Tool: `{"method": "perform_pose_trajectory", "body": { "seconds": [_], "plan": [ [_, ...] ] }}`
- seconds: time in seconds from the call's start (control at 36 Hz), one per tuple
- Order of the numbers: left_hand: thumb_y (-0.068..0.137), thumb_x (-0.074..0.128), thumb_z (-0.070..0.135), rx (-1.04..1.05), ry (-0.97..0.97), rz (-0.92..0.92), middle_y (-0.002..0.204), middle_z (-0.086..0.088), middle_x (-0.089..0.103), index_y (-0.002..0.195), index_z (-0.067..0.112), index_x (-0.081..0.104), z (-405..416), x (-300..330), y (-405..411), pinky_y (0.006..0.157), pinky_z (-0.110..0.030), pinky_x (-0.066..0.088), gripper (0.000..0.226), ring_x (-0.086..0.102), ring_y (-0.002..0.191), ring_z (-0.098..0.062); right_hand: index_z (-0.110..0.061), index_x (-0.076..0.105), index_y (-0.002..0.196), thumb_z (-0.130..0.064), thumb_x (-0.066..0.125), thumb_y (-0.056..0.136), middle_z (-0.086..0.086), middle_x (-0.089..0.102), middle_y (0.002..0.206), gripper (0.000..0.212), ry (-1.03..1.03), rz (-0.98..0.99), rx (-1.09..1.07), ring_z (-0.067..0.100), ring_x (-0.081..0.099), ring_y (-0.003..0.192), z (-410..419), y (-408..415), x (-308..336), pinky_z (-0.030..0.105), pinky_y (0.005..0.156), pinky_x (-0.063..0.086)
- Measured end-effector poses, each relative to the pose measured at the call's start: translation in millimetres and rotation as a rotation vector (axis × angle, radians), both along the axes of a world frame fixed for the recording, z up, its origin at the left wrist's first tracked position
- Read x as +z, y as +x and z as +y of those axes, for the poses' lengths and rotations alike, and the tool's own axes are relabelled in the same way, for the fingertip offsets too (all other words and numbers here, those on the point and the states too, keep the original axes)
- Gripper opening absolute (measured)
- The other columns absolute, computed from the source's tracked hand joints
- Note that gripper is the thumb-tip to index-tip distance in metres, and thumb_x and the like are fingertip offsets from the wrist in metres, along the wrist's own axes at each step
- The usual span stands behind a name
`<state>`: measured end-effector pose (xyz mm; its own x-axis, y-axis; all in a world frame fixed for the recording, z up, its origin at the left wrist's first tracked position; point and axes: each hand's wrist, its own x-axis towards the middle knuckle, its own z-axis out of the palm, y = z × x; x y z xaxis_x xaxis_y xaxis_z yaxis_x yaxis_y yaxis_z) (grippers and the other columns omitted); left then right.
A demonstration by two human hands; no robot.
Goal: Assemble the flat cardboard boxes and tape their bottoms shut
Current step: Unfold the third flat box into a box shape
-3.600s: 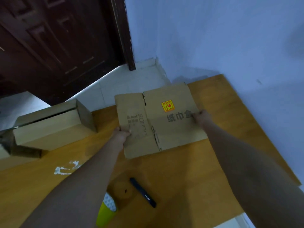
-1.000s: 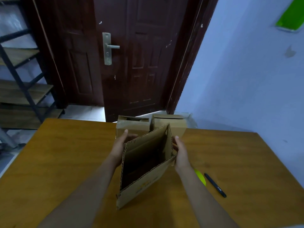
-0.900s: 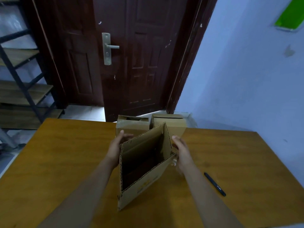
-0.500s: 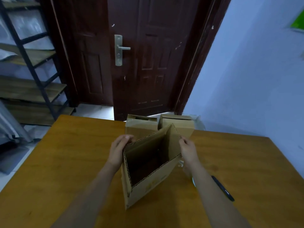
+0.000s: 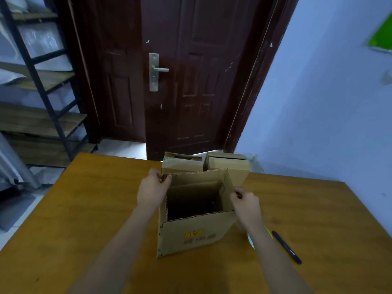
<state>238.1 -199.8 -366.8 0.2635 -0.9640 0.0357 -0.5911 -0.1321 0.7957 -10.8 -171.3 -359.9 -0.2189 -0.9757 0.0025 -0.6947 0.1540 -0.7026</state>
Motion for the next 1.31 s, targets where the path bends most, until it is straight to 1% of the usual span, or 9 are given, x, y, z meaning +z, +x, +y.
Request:
{"method": "perform_pose_trajectory", "body": {
  "seconds": [0.08, 0.25, 0.53, 0.72, 0.83, 0.94, 1.06, 1.17, 1.31],
  "plan": [
    [0.093, 0.054, 0.042, 0.038, -0.017, 0.03, 0.068, -0.002, 0.054, 0.096, 0.009, 0.048, -0.4, -1.0, -8.7, 0.047, -0.027, 0.038, 0.034, 0.052, 0.058, -0.015, -0.01, 0.062, 0.119, -0.021, 0.057, 0.091, 0.009, 0.068, 0.098, 0.03, 0.068, 0.041, 0.069, 0.025, 0.065, 0.086, 1.9, -1.4, 2.6, 0.044, 0.078, 0.055],
    [0.096, 0.041, 0.048, -0.096, -0.07, -0.034, 0.063, 0.001, 0.051, 0.08, 0.013, 0.052, 5.3, -3.3, -18.3, 0.047, -0.023, 0.03, 0.04, 0.049, 0.056, -0.013, -0.013, 0.057, 0.121, -0.028, 0.061, 0.089, 0.002, 0.055, 0.116, 0.036, 0.131, 0.04, 0.145, 0.019, 0.057, 0.104, -3.4, -7.4, -2.3, 0.035, 0.088, 0.049],
    [0.099, 0.039, 0.039, -0.282, 0.1, -0.141, 0.086, -0.008, 0.067, 0.089, 0.01, 0.07, 6.1, -22.9, -13.6, 0.051, -0.017, 0.035, 0.044, 0.058, 0.069, -0.013, -0.005, 0.068, 0.096, -0.025, 0.047, 0.094, -0.003, 0.055, 0.088, 0.029, 0.09, 0.072, 0.157, 0.018, 0.055, 0.077, -11.4, -7.2, -8.8, 0.032, 0.065, 0.043],
    [0.099, 0.038, 0.042, 0.016, -0.027, 0.515, 0.08, -0.006, 0.068, 0.077, 0.011, 0.068, 15.5, -18.2, -3.2, 0.074, -0.03, 0.048, 0.049, 0.062, 0.08, -0.018, -0.008, 0.048, 0.123, -0.026, 0.048, 0.096, 0.006, 0.047, 0.121, 0.032, -0.153, 0.151, -0.075, 0.025, 0.053, 0.107, -25.0, 7.7, -37.9, 0.037, 0.079, 0.05],
    [0.095, 0.042, 0.043, -0.01, -0.147, 0.357, 0.083, -0.001, 0.058, 0.087, 0.017, 0.056, 21.0, -14.1, -0.6, 0.062, -0.02, 0.04, 0.03, 0.055, 0.077, -0.014, -0.004, 0.04, 0.135, -0.024, 0.051, 0.095, 0.012, 0.045, 0.127, 0.047, -0.213, 0.172, -0.13, 0.027, 0.048, 0.115, -32.4, 14.0, -45.7, 0.038, 0.09, 0.049],
    [0.096, 0.043, 0.041, -0.154, -0.159, 0.214, 0.116, 0.009, 0.044, 0.122, 0.03, 0.053, 17.3, -22.8, -0.3, 0.084, -0.019, 0.037, 0.03, 0.043, 0.109, -0.004, -0.011, 0.04, 0.139, -0.016, 0.053, 0.092, 0.007, 0.042, 0.133, 0.049, -0.234, 0.154, 0.009, 0.023, 0.041, 0.122, -38.1, 16.5, -43.1, 0.037, 0.1, 0.041],
    [0.095, 0.042, 0.045, -0.184, -0.092, 0.167, 0.109, 0.006, 0.052, 0.099, 0.028, 0.063, 14.1, -29.6, -4.5, 0.089, -0.027, 0.033, 0.027, 0.043, 0.111, -0.013, -0.015, 0.059, 0.117, -0.021, 0.047, 0.094, 0.001, 0.054, 0.117, 0.027, -0.222, 0.191, 0.053, 0.023, 0.045, 0.114, -37.4, 12.6, -45.8, 0.04, 0.099, 0.035],
    [0.094, 0.052, 0.039, -0.179, -0.036, -0.003, 0.111, 0.005, 0.053, 0.095, 0.019, 0.07, 12.7, -39.9, -3.9, 0.088, -0.024, 0.028, 0.028, 0.04, 0.11, -0.015, -0.012, 0.07, 0.103, -0.034, 0.032, 0.089, -0.002, 0.061, 0.108, 0.046, -0.146, 0.177, 0.05, 0.021, 0.047, 0.109, -32.5, 9.6, -45.1, 0.036, 0.099, 0.028],
    [0.09, 0.061, 0.028, -0.191, -0.05, -0.07, 0.12, 0.006, 0.043, 0.104, 0.017, 0.06, 19.5, -51.8, -8.9, 0.09, -0.018, 0.026, 0.018, 0.032, 0.109, -0.011, -0.017, 0.067, 0.104, -0.022, 0.052, 0.092, -0.004, 0.054, 0.109, 0.02, -0.056, 0.252, 0.068, 0.02, 0.045, 0.109, -33.7, 7.6, -47.4, 0.039, 0.097, 0.037]
  ]
}}
